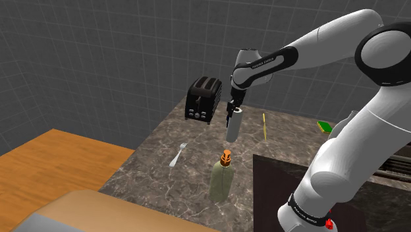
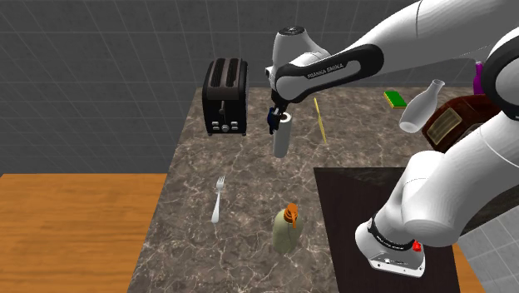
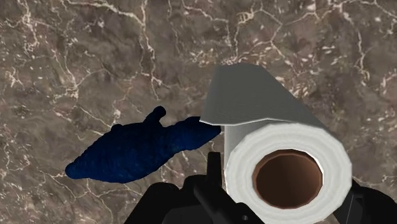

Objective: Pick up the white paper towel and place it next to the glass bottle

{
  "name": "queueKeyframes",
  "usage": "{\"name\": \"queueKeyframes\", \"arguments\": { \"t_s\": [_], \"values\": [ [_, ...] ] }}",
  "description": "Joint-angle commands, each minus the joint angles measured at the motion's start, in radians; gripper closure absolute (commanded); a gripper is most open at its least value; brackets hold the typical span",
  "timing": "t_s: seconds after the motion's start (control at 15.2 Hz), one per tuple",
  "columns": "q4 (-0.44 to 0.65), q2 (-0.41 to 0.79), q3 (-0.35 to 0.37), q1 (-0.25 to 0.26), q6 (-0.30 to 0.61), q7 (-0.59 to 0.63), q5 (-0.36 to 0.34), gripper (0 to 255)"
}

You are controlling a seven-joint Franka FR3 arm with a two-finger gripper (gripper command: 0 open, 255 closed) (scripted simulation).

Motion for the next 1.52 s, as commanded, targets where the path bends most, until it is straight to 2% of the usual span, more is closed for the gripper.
{"name": "queueKeyframes", "arguments": {
  "t_s": [0.0,0.2,1.45],
  "values": [
    [-0.001,0.001,-0.001,-0.001,0.000,0.000,-0.001,255],
    [0.000,0.001,-0.001,-0.001,0.000,0.000,-0.001,255],
    [0.178,-0.086,0.019,0.001,-0.264,0.006,-0.011,255]
  ]
}}
